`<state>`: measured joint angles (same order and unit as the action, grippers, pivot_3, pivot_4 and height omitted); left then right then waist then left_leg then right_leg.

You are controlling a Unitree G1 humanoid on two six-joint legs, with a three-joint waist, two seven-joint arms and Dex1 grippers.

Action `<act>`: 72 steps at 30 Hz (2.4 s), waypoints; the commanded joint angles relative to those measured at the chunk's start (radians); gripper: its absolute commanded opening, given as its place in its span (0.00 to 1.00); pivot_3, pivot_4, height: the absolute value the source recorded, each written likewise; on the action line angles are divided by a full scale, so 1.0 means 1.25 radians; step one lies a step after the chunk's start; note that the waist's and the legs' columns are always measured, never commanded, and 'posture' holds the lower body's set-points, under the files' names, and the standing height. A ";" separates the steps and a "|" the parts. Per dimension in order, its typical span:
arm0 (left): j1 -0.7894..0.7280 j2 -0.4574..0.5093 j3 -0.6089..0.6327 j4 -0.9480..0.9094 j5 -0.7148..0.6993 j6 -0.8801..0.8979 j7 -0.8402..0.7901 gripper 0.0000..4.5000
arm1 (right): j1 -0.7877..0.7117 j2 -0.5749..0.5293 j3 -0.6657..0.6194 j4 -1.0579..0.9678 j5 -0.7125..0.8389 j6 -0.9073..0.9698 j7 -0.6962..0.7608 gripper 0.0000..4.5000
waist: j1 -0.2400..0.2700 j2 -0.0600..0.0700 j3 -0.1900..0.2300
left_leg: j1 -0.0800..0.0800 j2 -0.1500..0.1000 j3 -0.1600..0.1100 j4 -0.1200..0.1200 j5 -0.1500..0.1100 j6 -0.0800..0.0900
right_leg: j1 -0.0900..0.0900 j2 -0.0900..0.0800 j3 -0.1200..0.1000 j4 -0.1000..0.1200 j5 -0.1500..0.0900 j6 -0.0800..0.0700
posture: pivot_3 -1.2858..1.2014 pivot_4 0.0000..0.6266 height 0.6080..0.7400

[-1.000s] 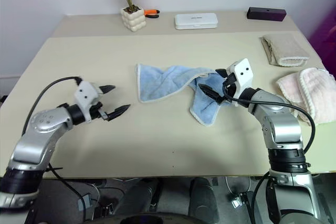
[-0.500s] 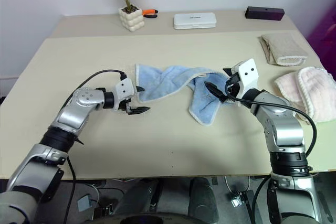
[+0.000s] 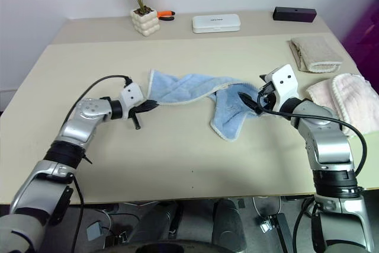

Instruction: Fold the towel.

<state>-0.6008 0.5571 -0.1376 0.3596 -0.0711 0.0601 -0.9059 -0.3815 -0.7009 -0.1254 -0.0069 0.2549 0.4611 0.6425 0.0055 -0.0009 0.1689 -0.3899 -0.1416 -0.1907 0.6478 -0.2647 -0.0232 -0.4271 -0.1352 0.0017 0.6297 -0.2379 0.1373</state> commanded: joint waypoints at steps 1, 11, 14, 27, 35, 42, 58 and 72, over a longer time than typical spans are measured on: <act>0.032 0.024 0.042 -0.098 -0.032 0.039 -0.001 0.01 | -0.034 -0.029 0.009 0.027 -0.020 -0.007 0.024 1.00 | -0.001 0.000 0.000 | 0.000 0.000 0.000 0.000 0.000 0.000 | 0.000 0.000 0.000 0.000 0.000 0.000 | 0.52 0.24 1.00; 0.169 0.062 0.093 -0.271 -0.056 0.144 0.039 0.01 | -0.179 -0.039 0.083 0.345 -0.097 -0.005 0.071 1.00 | -0.014 0.000 0.000 | 0.000 0.000 0.001 0.000 -0.001 0.001 | 0.000 0.000 0.002 0.000 0.000 0.000 | 0.52 0.24 1.00; 0.197 0.062 0.103 -0.308 -0.061 0.163 0.055 0.00 | -0.215 -0.031 0.101 0.409 -0.109 0.003 0.087 0.94 | -0.014 0.000 0.000 | 0.000 0.000 0.002 0.000 0.000 0.000 | 0.000 0.000 0.002 0.000 0.000 0.000 | 0.52 0.24 1.00; 0.248 0.072 0.129 -0.340 -0.068 0.171 0.074 0.00 | -0.256 -0.019 0.080 0.406 -0.116 -0.019 0.074 0.01 | -0.015 0.000 0.000 | 0.000 0.000 0.002 0.000 0.000 0.000 | -0.001 0.000 0.003 0.000 0.000 0.000 | 0.52 0.24 1.00; -0.200 0.015 0.185 0.092 0.016 0.003 0.352 0.00 | -0.532 -0.021 0.066 0.593 -0.199 -0.282 -0.113 0.01 | -0.009 -0.002 0.004 | -0.002 0.000 0.002 0.000 0.003 -0.003 | -0.003 0.001 0.003 0.000 0.004 0.000 | 0.52 0.24 1.00; -0.509 0.084 0.268 0.368 -0.029 -0.145 0.400 0.00 | -0.704 -0.041 0.060 0.629 -0.189 -0.410 -0.081 0.01 | -0.030 -0.003 0.004 | -0.005 0.000 0.007 -0.002 -0.001 0.002 | -0.009 0.000 0.006 -0.001 0.003 0.002 | 0.52 0.24 1.00; 0.509 0.306 0.461 -0.562 -0.300 0.357 0.015 0.00 | -0.087 -0.231 0.048 -0.039 0.056 -0.037 0.400 0.01 | -0.036 0.000 0.005 | -0.002 0.001 0.016 0.000 -0.007 0.009 | -0.013 0.001 0.016 0.002 0.004 0.003 | 0.52 0.24 1.00; 0.623 0.318 0.518 -0.579 -0.313 0.447 -0.001 0.00 | -0.078 -0.216 0.077 -0.001 0.027 -0.061 0.390 0.01 | -0.011 -0.001 0.006 | 0.005 0.003 0.020 0.001 -0.007 0.009 | -0.005 0.002 0.016 0.000 0.004 0.001 | 0.52 0.24 1.00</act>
<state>0.2139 0.9635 0.5314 -0.4125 -0.4965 0.6470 -0.9508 -0.4376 -0.9904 -0.0436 -0.0492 0.3335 0.4333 1.1730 -0.0084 -0.0018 0.1764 -0.3818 -0.1372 -0.1660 0.6487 -0.2738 -0.0117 -0.4319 -0.1329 0.0218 0.6293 -0.2328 0.1390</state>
